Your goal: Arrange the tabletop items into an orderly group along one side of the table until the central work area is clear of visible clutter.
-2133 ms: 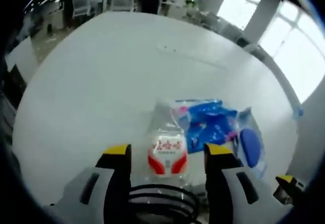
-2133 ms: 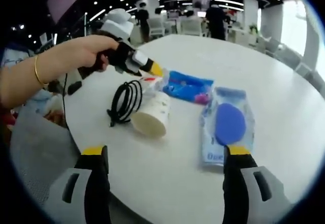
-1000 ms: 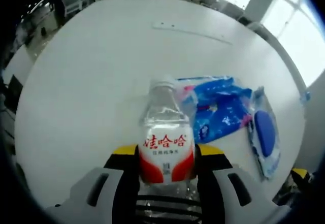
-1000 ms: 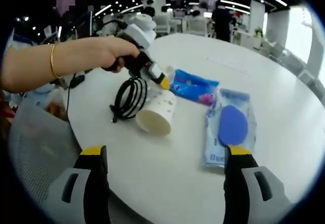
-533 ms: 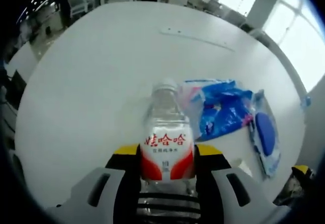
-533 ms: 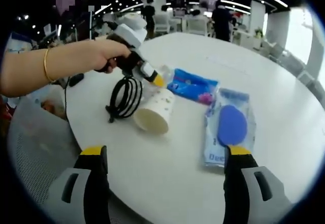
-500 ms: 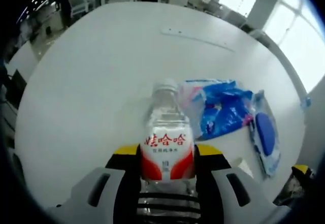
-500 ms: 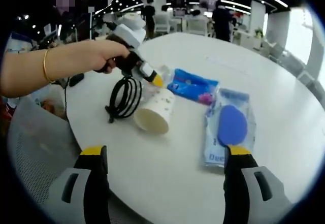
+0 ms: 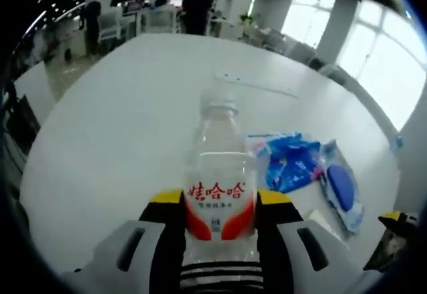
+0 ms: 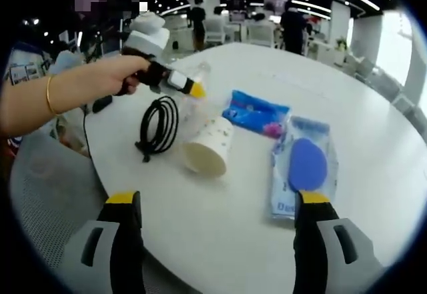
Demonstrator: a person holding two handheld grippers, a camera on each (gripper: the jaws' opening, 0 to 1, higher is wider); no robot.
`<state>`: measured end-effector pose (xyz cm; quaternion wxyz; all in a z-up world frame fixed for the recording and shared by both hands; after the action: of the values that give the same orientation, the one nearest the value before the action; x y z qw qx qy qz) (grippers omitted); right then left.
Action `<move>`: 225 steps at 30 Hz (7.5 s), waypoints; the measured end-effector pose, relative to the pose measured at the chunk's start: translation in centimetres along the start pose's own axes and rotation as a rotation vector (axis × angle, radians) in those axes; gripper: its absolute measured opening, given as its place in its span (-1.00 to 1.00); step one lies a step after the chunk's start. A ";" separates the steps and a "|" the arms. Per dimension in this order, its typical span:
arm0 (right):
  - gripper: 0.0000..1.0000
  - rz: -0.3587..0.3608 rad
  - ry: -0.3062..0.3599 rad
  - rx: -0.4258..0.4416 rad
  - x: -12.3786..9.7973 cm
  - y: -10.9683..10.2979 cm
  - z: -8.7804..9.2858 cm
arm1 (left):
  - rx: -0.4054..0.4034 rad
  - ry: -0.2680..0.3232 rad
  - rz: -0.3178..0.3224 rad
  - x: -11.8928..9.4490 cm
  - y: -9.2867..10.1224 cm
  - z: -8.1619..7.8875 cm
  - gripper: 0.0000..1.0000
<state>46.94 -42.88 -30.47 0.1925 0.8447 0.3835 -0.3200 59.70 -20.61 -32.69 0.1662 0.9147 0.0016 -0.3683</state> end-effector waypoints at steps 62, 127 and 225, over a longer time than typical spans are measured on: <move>0.86 -0.010 -0.034 0.089 0.7 0.2 1.4 | 0.065 0.360 -0.043 0.0 -7.1 -8.5 -0.26; 0.86 -0.028 -0.090 0.170 1.5 0.1 3.5 | 0.113 0.414 -0.113 3.0 -10.7 -11.3 0.03; -0.06 -0.042 0.040 -0.280 6.3 0.8 -3.4 | 0.466 0.257 0.318 -12.9 2.4 0.3 0.98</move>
<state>52.08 -38.12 -32.26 0.2942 0.8076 0.4456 -0.2503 50.40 -21.39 -23.45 0.0060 0.9560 -0.2052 -0.2093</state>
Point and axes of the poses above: the point that each gripper's makers call its tool centre point, and the gripper's own axes: x roughly forward along the fingers, y roughly to its right, z roughly out of its underside, the point moved 3 cm from there along -x, roughly backward along the fingers, and after that the axes turned 8 degrees about -x, right-handed, at the moved point
